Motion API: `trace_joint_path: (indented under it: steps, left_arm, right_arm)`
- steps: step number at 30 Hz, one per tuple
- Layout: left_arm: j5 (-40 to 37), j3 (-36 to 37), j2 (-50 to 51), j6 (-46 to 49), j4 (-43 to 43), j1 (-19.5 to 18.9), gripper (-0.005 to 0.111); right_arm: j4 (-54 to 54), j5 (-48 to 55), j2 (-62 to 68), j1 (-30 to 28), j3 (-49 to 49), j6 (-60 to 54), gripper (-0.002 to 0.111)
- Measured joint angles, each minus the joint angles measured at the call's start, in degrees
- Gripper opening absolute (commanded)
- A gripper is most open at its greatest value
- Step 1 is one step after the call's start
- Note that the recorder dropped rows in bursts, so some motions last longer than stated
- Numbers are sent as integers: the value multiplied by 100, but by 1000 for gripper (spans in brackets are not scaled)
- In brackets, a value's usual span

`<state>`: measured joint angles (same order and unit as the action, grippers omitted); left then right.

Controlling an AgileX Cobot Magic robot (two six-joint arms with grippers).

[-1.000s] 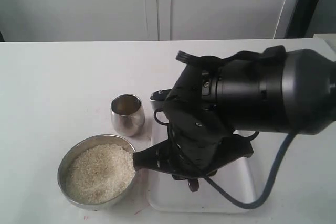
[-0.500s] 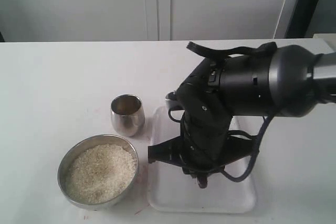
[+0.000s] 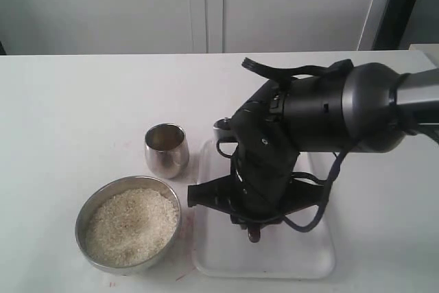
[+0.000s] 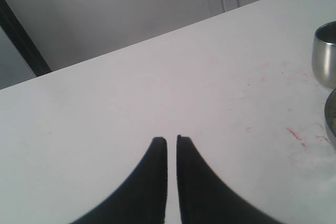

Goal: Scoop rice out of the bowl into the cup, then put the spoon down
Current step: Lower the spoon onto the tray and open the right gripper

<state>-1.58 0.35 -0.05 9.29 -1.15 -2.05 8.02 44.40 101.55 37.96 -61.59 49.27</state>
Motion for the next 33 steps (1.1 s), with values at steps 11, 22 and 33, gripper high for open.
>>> trace_joint_path:
  steps: [11, 22, 33]
  left_arm:
    - [0, 0, 0, 0, 0, 0, 14]
    - [0, 0, 0, 0, 0, 0, 14]
    - [0, 0, 0, 0, 0, 0, 14]
  right_arm:
    - [-409, 301, 107, -89, 0, 8, 0]
    - [-331, 89, 412, -103, -214, -2, 0]
    - [-326, 165, 497, -103, -223, -2, 0]
